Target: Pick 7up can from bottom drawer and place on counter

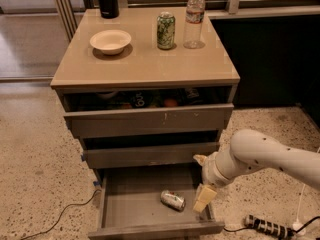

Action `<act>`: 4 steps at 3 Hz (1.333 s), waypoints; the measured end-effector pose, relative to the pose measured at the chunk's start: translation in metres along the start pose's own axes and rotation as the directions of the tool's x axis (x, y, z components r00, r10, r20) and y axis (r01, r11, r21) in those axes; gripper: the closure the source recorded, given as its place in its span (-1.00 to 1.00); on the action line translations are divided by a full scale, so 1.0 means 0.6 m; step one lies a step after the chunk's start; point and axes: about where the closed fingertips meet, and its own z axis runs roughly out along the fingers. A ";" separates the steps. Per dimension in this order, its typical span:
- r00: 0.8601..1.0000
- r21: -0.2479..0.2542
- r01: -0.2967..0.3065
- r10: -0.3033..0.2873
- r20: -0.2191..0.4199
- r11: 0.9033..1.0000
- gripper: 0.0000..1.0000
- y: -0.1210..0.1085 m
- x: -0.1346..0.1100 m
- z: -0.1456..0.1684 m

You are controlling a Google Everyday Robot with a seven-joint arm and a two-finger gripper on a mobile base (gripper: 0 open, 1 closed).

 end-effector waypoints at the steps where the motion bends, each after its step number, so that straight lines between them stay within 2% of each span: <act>1: 1.000 -0.007 -0.004 0.004 0.001 1.000 -1.00 0.000 0.003 0.005; 3: 0.999 -0.042 -0.030 0.029 -0.018 0.999 -1.00 -0.020 0.054 0.098; 4: 0.999 -0.036 -0.031 0.030 -0.024 0.999 -1.00 -0.028 0.073 0.128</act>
Offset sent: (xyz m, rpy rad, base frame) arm 0.0113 0.0014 -0.0615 -0.0031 0.0602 -0.0053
